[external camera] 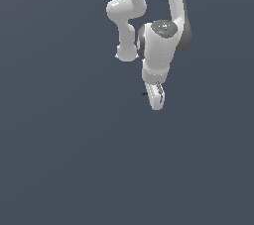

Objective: Pick up the object and move it to a goal position.

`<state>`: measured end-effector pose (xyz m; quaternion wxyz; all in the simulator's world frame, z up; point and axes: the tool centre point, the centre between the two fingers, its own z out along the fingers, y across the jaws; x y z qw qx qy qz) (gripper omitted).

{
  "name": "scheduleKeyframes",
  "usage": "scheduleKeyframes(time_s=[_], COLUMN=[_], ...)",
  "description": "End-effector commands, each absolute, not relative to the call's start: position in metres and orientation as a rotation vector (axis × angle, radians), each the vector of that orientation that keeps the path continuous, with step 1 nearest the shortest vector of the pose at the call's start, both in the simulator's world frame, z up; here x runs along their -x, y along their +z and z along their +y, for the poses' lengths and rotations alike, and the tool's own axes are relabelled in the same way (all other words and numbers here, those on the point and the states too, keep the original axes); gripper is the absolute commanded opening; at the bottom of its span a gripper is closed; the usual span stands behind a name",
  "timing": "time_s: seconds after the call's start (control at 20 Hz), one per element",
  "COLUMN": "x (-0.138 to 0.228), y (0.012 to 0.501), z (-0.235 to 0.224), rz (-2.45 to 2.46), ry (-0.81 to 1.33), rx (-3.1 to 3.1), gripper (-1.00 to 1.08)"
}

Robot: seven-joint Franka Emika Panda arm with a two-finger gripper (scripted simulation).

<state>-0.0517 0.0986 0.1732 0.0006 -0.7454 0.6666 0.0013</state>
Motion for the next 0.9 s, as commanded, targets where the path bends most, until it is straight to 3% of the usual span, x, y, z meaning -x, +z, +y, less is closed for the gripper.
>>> scheduleKeyframes(time_s=[0.0,0.45,0.85], x=[0.063,0.088,0.095], y=[0.193,0.243,0.258], z=[0.103,0.116,0.120], rz=[2.094,2.094,2.095], ry=[0.003,-0.001,-0.001], rx=[2.341,2.342,2.342], gripper=[-1.00,-1.00,-1.00])
